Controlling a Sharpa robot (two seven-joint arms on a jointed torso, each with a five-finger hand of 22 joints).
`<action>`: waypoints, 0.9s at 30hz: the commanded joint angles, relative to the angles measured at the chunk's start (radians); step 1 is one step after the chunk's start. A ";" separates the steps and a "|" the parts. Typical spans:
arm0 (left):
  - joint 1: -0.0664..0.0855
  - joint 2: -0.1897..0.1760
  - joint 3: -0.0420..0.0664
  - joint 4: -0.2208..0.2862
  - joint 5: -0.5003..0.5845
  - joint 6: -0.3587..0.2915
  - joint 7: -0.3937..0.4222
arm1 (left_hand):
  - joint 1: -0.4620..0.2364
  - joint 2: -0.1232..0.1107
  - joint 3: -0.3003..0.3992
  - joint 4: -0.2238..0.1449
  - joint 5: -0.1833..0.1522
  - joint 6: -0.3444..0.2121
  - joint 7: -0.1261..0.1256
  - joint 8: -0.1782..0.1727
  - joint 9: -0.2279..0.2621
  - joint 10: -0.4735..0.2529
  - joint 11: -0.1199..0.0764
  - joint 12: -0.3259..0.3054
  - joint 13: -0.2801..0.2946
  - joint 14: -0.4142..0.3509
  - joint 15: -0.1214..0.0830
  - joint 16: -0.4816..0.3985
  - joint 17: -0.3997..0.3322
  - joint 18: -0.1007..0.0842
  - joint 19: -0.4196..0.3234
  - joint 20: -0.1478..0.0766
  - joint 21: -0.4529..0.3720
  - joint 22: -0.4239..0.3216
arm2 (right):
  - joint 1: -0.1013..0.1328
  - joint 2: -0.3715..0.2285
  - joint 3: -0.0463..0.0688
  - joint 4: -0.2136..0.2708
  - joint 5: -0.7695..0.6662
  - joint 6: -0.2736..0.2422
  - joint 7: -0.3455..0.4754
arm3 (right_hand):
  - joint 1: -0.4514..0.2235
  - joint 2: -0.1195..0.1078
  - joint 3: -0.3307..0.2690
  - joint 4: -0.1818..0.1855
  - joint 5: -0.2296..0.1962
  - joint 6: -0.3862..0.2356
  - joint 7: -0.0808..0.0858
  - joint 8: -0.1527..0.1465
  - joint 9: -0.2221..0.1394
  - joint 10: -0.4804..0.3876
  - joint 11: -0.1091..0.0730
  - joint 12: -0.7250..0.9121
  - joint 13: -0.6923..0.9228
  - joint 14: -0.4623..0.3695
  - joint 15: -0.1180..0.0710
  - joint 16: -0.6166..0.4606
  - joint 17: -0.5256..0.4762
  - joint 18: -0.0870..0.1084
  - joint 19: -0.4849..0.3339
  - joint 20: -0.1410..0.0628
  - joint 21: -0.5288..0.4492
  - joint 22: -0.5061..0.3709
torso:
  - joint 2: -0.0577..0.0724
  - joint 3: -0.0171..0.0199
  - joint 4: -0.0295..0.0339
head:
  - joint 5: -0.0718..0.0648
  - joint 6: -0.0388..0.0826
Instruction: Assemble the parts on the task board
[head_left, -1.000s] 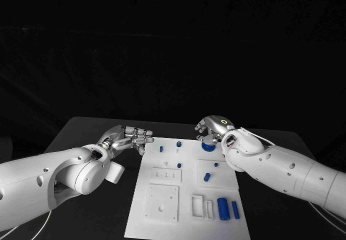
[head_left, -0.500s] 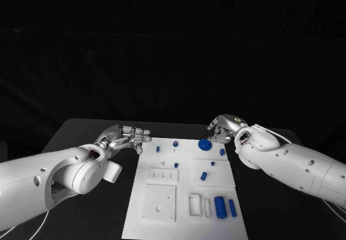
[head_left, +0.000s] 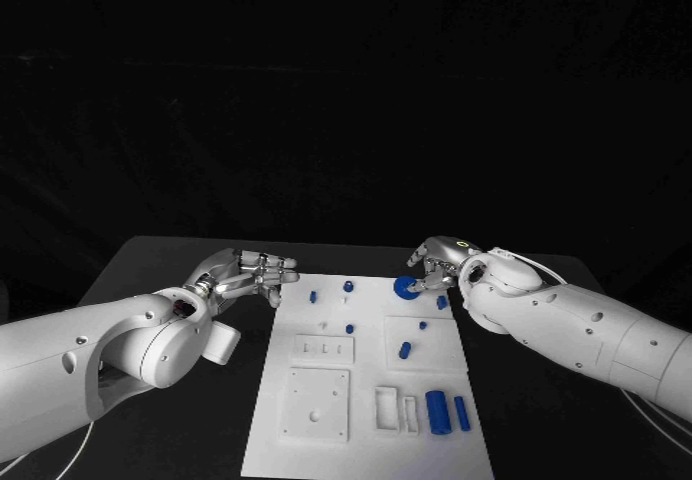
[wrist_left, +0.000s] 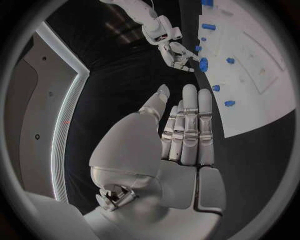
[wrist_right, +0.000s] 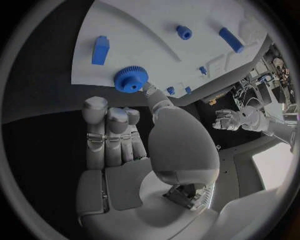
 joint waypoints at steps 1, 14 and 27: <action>0.002 0.004 0.001 -0.001 -0.002 0.016 0.011 | 0.005 -0.001 -0.002 -0.005 0.007 -0.006 -0.001 0.000 0.000 -0.008 -0.002 -0.003 0.001 -0.008 0.000 -0.006 -0.002 0.020 -0.011 0.001 0.010 -0.005 | -0.004 0.019 0.000 -0.026 0.007 0.052 0.023 | -0.002 0.013 0.003 -0.008 0.006 0.014 0.002 -0.003 0.000 0.004 0.000 0.004 0.003 0.006 0.000 -0.003 0.013 0.001 0.034 0.008 0.013 0.087 | 0.002 0.0002 0.0056 | -0.003 -0.001; 0.002 0.006 0.001 -0.006 -0.002 0.017 0.010 | 0.005 -0.001 -0.001 -0.005 0.007 -0.006 -0.001 0.000 0.000 -0.008 -0.002 -0.003 0.001 -0.008 0.000 -0.006 -0.002 0.020 -0.011 0.001 0.010 -0.005 | -0.015 0.049 0.000 -0.075 0.009 0.070 0.031 | -0.017 0.023 0.038 -0.033 0.010 0.042 0.000 -0.002 0.000 0.020 -0.001 0.041 0.034 0.015 0.001 0.012 0.062 -0.001 0.033 0.009 0.062 0.094 | 0.001 0.0002 0.0004 | 0.001 -0.007; 0.002 0.006 0.000 -0.007 -0.002 0.018 0.008 | 0.005 -0.001 -0.001 -0.005 0.007 -0.006 -0.001 0.000 0.000 -0.008 -0.002 -0.003 0.001 -0.008 0.000 -0.006 -0.002 0.020 -0.011 0.001 0.010 -0.005 | -0.016 0.047 0.000 -0.085 0.015 0.086 0.033 | -0.049 0.031 0.155 -0.067 -0.005 0.059 -0.001 -0.003 0.000 0.026 -0.003 0.059 0.052 0.018 0.000 0.013 0.082 -0.002 0.027 0.009 0.090 0.096 | 0.000 0.0010 0.0009 | 0.000 -0.009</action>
